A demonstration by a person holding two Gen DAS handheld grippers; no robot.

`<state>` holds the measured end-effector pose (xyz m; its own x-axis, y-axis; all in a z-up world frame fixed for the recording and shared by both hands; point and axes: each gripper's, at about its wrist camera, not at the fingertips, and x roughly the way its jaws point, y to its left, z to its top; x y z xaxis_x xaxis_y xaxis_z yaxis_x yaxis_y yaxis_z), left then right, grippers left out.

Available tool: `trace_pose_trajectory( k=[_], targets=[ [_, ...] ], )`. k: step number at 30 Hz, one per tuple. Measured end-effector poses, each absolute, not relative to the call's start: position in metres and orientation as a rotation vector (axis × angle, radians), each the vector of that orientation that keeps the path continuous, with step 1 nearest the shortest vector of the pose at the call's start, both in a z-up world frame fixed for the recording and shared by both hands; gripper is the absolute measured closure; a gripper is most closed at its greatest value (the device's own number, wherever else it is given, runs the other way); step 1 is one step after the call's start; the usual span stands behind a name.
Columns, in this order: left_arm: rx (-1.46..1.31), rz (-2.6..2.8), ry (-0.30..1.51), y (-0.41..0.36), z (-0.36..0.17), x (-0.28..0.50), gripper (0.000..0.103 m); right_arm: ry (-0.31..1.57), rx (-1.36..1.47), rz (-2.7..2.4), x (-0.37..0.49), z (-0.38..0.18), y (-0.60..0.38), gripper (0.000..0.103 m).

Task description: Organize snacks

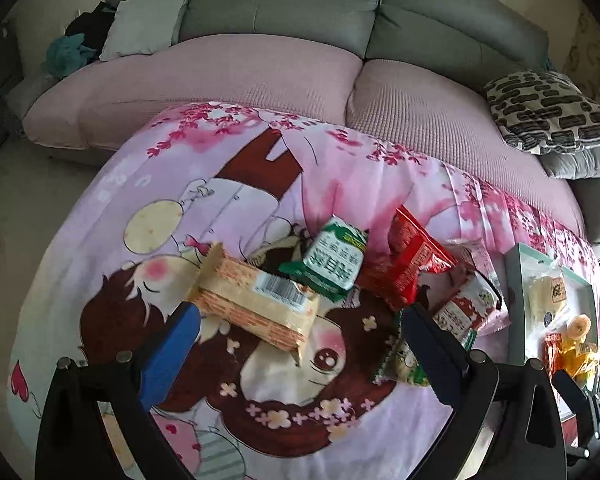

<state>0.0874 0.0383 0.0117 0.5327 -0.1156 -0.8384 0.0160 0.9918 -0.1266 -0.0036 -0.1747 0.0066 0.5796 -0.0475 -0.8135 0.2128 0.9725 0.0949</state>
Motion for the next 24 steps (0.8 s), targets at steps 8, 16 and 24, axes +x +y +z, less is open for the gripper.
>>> trace_pose_trajectory(
  k=[8,16,24],
  targets=[
    [-0.155,-0.07,1.046,0.071,0.007,0.106,0.003,0.942,0.148,-0.109,0.011,0.004,-0.149,0.0],
    [-0.225,-0.075,1.129,0.081,-0.018,0.123,0.003,0.982,0.134,-0.081,0.026,-0.009,-0.128,0.0],
    [-0.291,0.006,1.187,0.09,-0.052,0.141,0.003,1.024,0.119,-0.082,0.039,-0.025,-0.118,0.0]
  ],
)
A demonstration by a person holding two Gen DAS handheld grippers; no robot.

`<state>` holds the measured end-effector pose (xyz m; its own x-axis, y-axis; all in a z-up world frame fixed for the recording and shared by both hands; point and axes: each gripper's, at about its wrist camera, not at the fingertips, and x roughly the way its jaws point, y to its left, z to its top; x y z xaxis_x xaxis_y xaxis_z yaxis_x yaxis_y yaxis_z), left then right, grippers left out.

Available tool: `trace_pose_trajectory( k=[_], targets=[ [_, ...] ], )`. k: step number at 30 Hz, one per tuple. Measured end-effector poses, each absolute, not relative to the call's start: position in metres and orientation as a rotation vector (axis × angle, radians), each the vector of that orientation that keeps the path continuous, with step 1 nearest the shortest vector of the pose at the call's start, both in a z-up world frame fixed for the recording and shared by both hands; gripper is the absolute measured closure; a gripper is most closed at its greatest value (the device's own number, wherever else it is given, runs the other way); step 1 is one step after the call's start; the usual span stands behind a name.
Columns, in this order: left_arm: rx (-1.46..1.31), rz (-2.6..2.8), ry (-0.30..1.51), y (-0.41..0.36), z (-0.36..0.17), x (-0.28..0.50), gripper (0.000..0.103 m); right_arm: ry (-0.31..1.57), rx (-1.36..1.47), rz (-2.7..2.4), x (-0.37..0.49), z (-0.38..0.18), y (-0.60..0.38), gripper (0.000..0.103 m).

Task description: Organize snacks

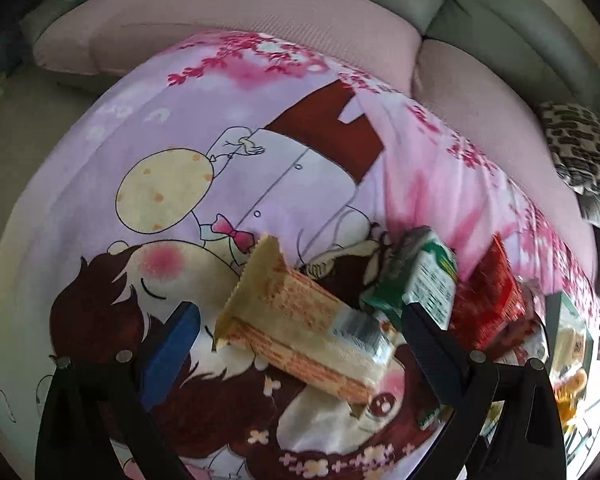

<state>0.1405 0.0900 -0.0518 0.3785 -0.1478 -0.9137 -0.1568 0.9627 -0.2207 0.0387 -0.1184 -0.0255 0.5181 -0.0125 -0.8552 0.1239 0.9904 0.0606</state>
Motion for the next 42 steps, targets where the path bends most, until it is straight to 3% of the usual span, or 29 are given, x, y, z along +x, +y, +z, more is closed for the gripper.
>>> trace_pose_trajectory(
  k=[21,24,29,34,36,42],
  targets=[
    [-0.181,0.123,1.284,0.104,-0.066,0.126,0.003,1.047,0.115,-0.087,0.047,-0.038,-0.112,0.001],
    [-0.178,0.128,1.281,0.107,-0.067,0.125,0.005,1.039,0.11,-0.091,0.048,-0.038,-0.109,0.009],
    [-0.117,0.118,1.283,0.091,-0.067,0.126,0.009,1.058,0.133,-0.07,0.052,-0.044,-0.106,0.031],
    [-0.066,0.099,1.281,0.074,-0.067,0.126,0.031,1.046,0.152,-0.067,0.049,-0.041,-0.11,0.047],
    [-0.066,0.074,1.277,0.068,-0.065,0.125,0.048,1.036,0.164,-0.067,0.047,-0.037,-0.114,0.057],
    [-0.032,0.054,1.258,0.051,-0.058,0.122,0.063,1.029,0.19,-0.042,0.043,-0.033,-0.122,0.067]
  ],
)
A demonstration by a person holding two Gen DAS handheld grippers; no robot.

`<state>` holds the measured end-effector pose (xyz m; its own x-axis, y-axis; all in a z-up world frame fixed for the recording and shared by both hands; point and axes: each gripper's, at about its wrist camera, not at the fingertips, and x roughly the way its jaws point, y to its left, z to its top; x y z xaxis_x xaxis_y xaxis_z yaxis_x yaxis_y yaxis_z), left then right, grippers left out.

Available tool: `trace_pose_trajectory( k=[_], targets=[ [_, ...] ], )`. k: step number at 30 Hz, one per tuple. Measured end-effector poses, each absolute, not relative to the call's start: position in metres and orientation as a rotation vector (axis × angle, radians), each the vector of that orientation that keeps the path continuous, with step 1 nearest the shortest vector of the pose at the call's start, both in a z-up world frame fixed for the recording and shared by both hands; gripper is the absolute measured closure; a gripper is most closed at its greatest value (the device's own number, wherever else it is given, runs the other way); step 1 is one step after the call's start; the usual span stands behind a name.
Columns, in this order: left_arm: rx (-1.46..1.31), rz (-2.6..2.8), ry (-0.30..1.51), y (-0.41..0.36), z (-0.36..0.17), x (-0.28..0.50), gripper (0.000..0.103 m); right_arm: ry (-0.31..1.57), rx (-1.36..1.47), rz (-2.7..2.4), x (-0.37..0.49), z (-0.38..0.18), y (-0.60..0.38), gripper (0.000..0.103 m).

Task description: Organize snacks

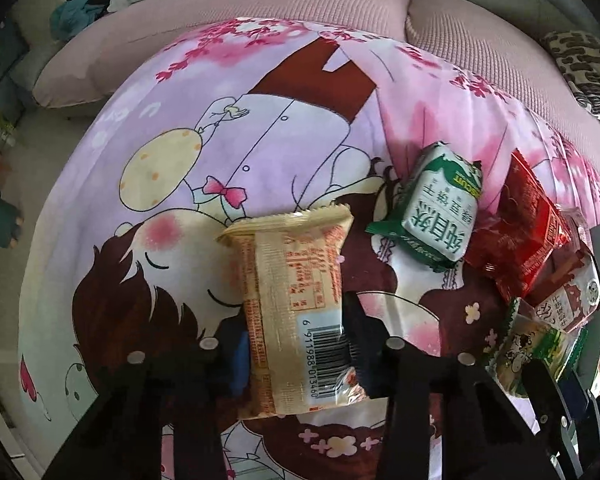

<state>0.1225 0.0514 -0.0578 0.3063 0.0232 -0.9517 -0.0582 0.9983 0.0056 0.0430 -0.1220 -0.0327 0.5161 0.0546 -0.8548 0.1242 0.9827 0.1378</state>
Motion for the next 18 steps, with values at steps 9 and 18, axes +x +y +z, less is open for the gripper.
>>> trace_pose_trajectory(
  k=[9,18],
  targets=[
    [-0.056,0.029,1.226,0.05,-0.042,0.102,0.065,1.024,0.254,0.01,0.035,-0.03,-0.135,0.075],
    [-0.082,-0.018,1.228,0.039,-0.029,0.088,0.065,1.037,0.315,0.014,0.024,-0.032,-0.155,0.076]
  ],
)
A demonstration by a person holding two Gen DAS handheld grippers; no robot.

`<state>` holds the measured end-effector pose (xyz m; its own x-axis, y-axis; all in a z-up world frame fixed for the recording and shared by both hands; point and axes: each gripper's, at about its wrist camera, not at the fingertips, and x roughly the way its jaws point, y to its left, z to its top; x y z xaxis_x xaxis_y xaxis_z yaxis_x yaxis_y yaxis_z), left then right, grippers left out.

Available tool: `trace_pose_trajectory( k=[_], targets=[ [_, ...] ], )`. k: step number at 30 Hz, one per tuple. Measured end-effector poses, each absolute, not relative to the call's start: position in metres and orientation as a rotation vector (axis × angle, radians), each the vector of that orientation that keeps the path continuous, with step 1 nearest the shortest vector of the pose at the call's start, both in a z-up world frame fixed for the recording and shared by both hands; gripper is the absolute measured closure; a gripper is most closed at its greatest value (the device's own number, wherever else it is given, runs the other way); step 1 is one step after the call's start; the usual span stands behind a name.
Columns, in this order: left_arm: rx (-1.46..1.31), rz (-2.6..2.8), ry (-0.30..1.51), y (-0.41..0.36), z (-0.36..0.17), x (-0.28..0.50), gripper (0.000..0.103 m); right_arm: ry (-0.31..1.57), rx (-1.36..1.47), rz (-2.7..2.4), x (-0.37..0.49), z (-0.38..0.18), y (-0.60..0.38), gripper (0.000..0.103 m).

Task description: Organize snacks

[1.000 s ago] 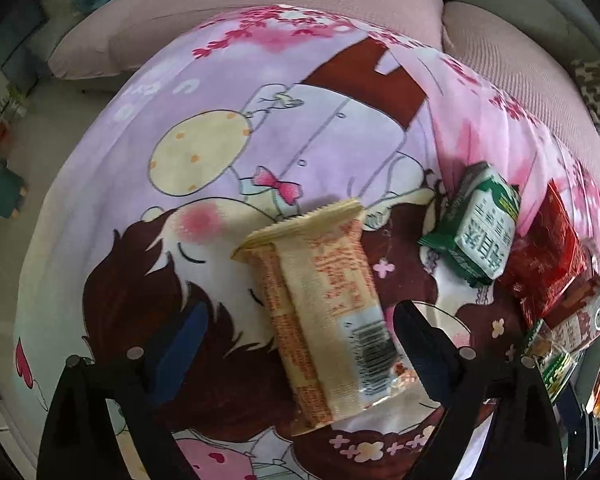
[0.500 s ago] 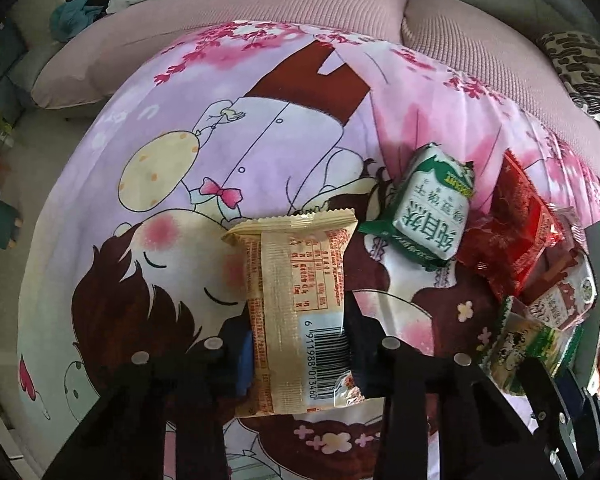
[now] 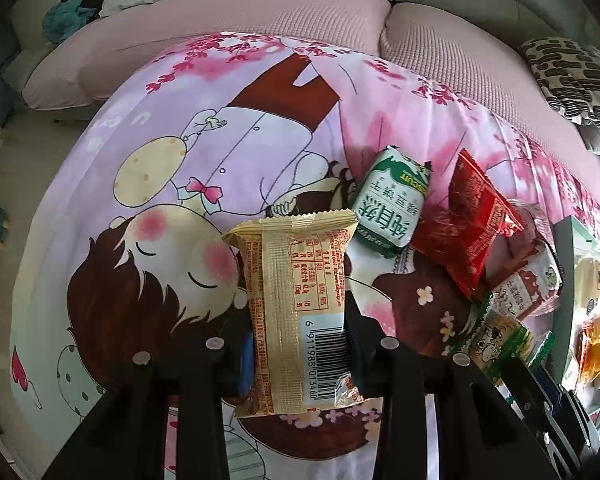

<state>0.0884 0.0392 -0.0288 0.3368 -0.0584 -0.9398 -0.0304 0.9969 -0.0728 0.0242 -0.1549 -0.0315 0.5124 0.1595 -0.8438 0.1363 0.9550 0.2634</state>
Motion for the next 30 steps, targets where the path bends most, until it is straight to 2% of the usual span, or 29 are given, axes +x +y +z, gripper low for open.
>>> trace_pose_trajectory(
  k=[9,10,14,16,19,20,30],
  targets=[
    [-0.094,-0.048,1.246,0.041,-0.039,0.1,0.065,1.045,0.311,0.006,0.024,-0.034,-0.158,0.074],
    [-0.093,-0.049,1.247,0.041,-0.039,0.101,0.065,1.047,0.296,0.0,0.024,-0.034,-0.158,0.071],
    [-0.076,-0.051,1.258,0.038,-0.041,0.1,0.065,1.037,0.185,-0.069,0.023,-0.031,-0.152,0.044],
    [-0.071,-0.051,1.262,0.037,-0.042,0.1,0.065,1.042,0.173,-0.084,0.023,-0.03,-0.151,0.041],
    [-0.062,-0.049,1.264,0.035,-0.043,0.1,0.065,1.047,0.179,-0.089,0.023,-0.029,-0.146,0.027],
    [-0.061,-0.049,1.265,0.035,-0.043,0.1,0.065,1.049,0.174,-0.099,0.024,-0.028,-0.143,0.025],
    [-0.082,-0.039,1.28,0.043,-0.047,0.103,0.064,1.085,0.147,-0.209,0.041,-0.038,-0.117,0.023]
  ],
)
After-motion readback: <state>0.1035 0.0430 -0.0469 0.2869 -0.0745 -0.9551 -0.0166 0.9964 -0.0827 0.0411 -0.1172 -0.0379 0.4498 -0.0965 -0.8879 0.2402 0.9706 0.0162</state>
